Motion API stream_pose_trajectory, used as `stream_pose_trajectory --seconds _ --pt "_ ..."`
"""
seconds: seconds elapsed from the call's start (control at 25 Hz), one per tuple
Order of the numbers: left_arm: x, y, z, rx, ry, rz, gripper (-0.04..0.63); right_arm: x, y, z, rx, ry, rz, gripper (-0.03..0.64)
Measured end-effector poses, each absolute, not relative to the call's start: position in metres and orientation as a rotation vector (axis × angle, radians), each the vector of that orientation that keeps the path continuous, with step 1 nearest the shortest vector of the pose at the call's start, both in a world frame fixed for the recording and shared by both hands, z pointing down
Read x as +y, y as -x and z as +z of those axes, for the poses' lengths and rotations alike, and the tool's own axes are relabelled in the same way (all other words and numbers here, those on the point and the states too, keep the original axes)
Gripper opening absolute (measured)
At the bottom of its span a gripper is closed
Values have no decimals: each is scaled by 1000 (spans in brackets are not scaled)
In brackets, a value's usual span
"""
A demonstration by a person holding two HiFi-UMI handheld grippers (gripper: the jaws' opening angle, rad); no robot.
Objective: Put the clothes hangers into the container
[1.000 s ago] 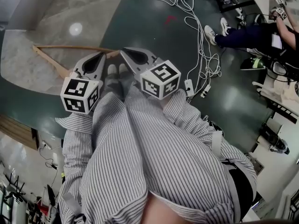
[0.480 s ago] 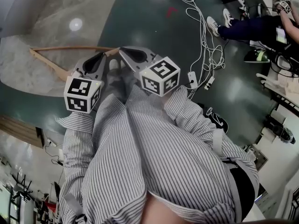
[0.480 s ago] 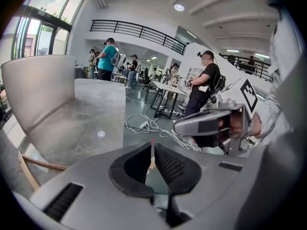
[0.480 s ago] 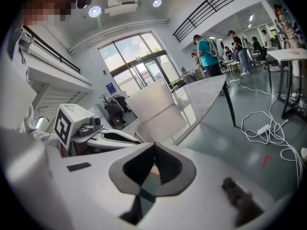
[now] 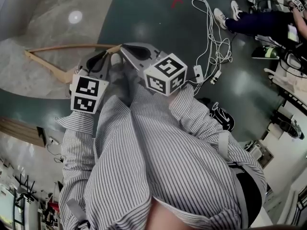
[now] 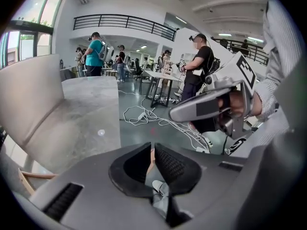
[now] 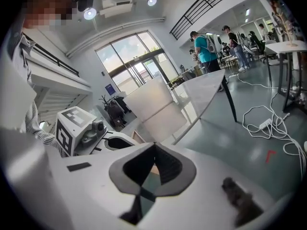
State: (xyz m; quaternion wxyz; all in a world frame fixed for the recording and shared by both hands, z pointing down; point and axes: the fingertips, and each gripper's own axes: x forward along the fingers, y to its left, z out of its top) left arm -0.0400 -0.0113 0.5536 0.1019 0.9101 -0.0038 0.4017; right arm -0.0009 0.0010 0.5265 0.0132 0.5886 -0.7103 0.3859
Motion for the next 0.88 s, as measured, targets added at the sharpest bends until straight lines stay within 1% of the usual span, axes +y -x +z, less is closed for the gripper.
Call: stream_pose_trajectory --seconds 0.28,0.32,0.36,0.4,0.56,0.88 --pt "-12 41 570 22 -2691 1244 15 6 4 542 -2204 -1798 1252 14" --pt "-13 41 572 21 -2686 1252 38 6 3 543 -2205 -1803 1274 14" --pt "-12 41 574 23 -2681 1263 86 7 2 544 -2205 -1813 1295 14" --pt "-12 41 577 30 -2675 1275 109 7 0 544 -2204 -1823 1312 14" --pt "-10 43 587 73 -2684 1347 109 7 -1 547 -2200 -1834 1343 15" --pt "-7 47 603 257 -2798 1588 109 11 -7 554 -2167 -1867 1364 14"
